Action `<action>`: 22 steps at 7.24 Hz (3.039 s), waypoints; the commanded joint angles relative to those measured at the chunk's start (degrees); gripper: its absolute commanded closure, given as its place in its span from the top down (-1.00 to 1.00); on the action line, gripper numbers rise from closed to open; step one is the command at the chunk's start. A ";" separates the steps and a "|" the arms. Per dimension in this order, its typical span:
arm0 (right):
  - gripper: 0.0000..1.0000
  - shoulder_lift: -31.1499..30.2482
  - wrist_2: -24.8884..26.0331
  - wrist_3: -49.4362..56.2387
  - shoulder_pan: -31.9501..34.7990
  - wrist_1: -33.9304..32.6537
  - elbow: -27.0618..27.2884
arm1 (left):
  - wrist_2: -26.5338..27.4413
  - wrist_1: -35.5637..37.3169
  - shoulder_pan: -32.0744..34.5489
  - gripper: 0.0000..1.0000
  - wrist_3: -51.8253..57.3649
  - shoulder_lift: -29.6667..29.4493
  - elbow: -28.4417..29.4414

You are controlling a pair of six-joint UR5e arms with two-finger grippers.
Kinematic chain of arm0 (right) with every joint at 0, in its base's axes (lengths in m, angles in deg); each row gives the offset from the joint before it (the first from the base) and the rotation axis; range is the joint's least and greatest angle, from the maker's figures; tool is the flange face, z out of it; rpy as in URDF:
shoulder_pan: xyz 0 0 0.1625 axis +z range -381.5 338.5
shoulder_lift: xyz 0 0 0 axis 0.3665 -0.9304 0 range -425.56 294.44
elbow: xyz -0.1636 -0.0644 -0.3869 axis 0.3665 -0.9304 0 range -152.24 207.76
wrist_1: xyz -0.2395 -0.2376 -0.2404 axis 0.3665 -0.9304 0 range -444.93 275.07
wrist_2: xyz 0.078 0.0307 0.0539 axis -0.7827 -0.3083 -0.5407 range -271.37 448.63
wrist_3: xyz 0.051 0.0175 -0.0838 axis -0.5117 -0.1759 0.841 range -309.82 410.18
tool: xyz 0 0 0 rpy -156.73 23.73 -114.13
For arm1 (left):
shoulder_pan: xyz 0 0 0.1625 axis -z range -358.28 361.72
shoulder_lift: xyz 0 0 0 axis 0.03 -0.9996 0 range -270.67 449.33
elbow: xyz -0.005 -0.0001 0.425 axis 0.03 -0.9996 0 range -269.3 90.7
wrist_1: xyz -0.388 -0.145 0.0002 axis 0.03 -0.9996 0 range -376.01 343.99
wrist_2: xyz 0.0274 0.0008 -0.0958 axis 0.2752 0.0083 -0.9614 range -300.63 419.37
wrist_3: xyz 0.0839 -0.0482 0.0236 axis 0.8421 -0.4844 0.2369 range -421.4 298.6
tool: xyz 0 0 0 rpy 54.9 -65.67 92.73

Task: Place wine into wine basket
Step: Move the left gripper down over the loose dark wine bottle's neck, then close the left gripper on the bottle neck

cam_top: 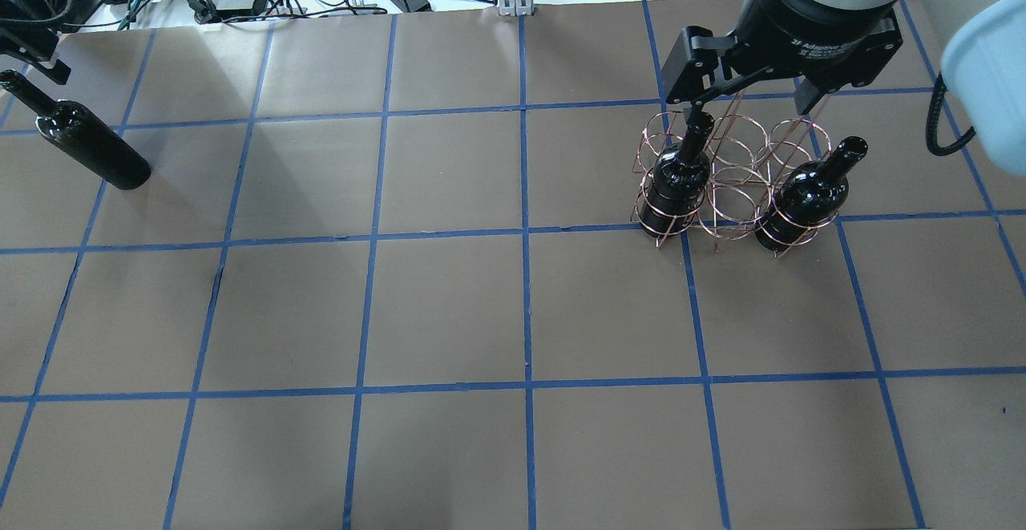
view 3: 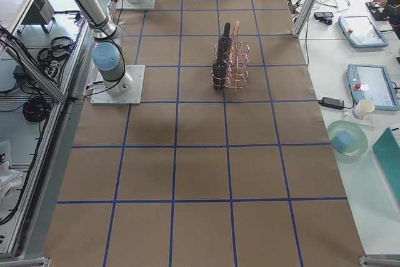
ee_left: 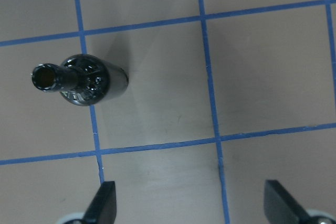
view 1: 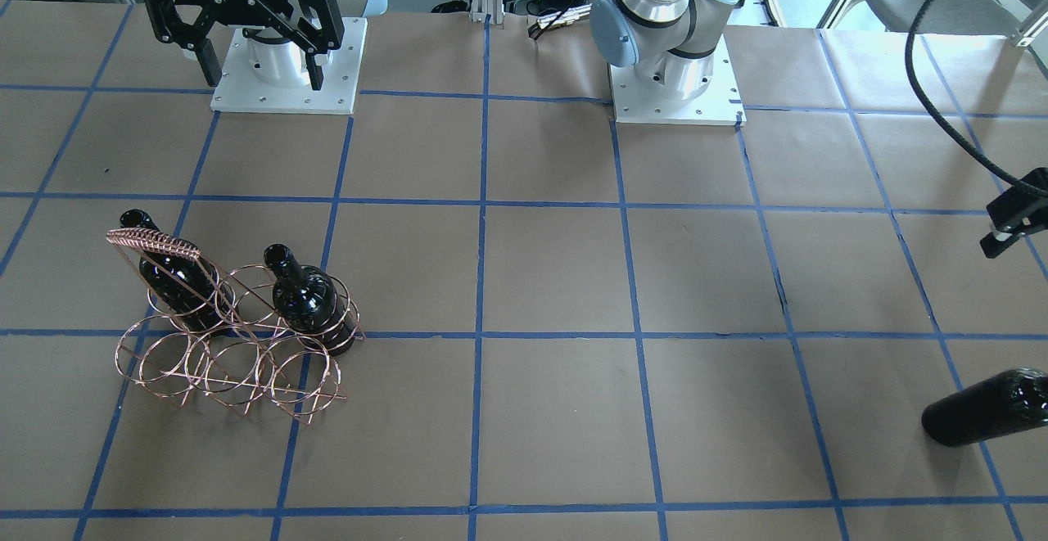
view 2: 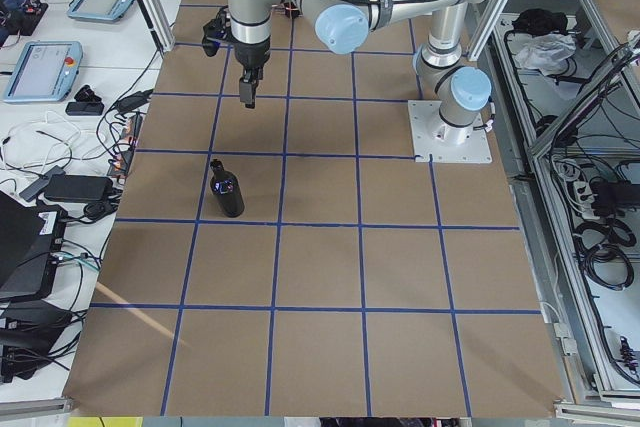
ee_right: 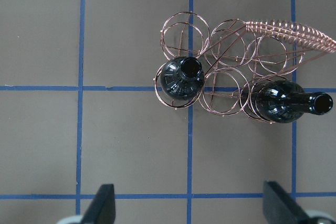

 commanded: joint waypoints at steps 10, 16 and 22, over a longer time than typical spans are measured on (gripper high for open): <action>0.99 -0.18 0.04 -0.15 0.00 -0.08 0.68 | -2.81 14.90 -3.22 0.99 3.35 -19.74 8.98; 0.99 -0.26 0.04 -0.15 0.00 0.00 0.68 | -0.54 9.20 -3.22 0.60 3.53 -17.90 8.46; 0.99 -0.27 -0.04 -0.16 0.00 0.00 0.77 | 1.57 8.92 -3.22 -0.81 4.05 -18.08 8.37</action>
